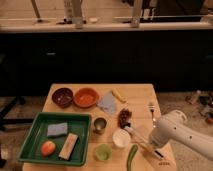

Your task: Place brush in red bowl

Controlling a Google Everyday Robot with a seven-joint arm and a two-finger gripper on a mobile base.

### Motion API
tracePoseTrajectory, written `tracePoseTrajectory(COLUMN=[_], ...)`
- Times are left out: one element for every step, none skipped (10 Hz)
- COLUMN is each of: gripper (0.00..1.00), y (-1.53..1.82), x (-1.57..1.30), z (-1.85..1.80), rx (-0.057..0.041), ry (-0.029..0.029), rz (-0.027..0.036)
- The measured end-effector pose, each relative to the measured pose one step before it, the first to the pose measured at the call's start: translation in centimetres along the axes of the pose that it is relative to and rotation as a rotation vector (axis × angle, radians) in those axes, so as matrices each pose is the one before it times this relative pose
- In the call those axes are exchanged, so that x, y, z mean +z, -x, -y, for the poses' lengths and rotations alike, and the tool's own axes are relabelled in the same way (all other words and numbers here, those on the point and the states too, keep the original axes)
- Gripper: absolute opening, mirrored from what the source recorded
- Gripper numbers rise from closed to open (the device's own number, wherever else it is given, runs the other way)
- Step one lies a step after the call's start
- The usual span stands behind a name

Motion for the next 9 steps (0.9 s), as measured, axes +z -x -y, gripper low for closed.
tracePoseTrajectory(gripper=[0.00,0.00,0.00,0.00,0.00,0.00,0.00,0.00,0.00], y=[0.254,0.168,-0.038,-0.092,0.276,0.303,0.366,0.429,0.554], x=[-0.676,-0.266,-0.243,-0.400,-0.369,-0.294,-0.420,-0.499,-0.578], z=[0.183,0.141,0.120,0.133,0.055,0.041,0.074,0.038,0.035], rx=[0.00252,0.00198,0.00390,0.00684,-0.00088,-0.00153,-0.00028,-0.00049,-0.00028], ry=[-0.01606,-0.01060,-0.00843,-0.01014,-0.00765,-0.00550,-0.00652,-0.00737,-0.00701], rz=[0.02077,0.01012,0.00518,0.00974,0.01003,0.00860,0.01120,0.01377,0.01534])
